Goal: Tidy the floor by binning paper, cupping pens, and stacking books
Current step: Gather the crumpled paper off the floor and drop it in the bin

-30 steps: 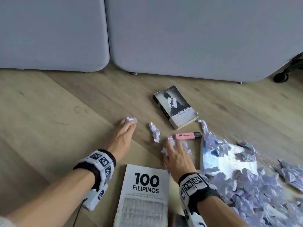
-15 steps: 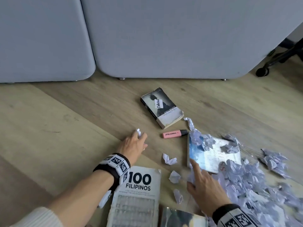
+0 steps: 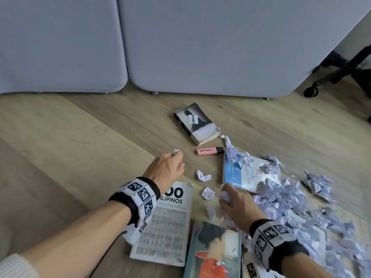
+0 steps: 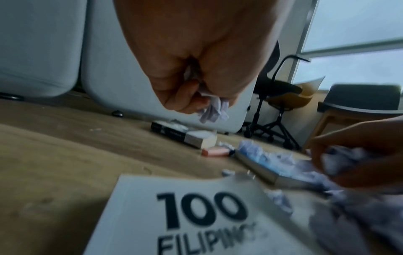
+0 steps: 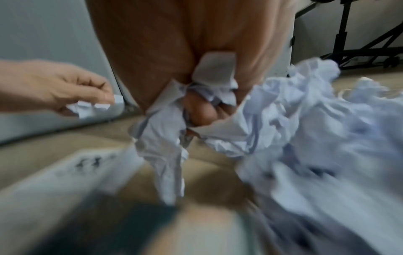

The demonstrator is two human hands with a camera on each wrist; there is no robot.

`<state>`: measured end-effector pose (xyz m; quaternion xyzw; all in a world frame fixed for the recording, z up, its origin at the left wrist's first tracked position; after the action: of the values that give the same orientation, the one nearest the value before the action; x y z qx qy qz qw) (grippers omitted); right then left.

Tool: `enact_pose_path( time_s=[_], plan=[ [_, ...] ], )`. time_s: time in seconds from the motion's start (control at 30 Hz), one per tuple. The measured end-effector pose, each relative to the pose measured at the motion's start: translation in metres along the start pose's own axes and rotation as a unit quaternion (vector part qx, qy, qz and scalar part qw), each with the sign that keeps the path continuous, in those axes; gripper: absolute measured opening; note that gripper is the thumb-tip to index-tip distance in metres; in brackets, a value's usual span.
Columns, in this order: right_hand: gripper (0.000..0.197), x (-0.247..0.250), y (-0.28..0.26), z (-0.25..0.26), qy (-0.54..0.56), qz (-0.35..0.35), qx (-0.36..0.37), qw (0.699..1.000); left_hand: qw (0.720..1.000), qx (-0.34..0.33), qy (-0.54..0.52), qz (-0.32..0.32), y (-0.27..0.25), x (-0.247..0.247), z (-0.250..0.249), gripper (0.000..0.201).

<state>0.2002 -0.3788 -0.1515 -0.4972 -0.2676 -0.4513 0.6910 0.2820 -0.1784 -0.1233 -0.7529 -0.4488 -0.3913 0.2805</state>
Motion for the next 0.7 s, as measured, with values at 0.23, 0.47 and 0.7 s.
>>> enact_pose_path(
  time_s=[0.23,0.47,0.7],
  plan=[
    [0.012,0.087,0.008,0.16,0.146,-0.095,0.147,0.974,0.992,0.019,-0.036,-0.123,-0.109,0.124,-0.016,0.019],
    [0.002,0.091,-0.048,0.385,0.334,0.003,0.377,0.864,0.929,0.15,-0.059,-0.334,-0.27,0.265,0.013,0.018],
    [0.017,0.027,-0.093,0.545,0.419,0.077,0.444,0.788,0.821,0.401,-0.008,-0.405,-0.404,0.328,0.111,0.021]
  ],
)
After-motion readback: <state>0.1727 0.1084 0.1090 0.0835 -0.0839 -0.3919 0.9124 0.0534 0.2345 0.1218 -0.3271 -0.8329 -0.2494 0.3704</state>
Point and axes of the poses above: each hand's wrist, its own y-axis towards the middle knuckle, its own x-axis out of the back of the hand, z = x × y, the point moved 8 cm from there along y, towards the middle knuckle, and after that the axes turned 10 degrees about z, right-handed, at the moved point
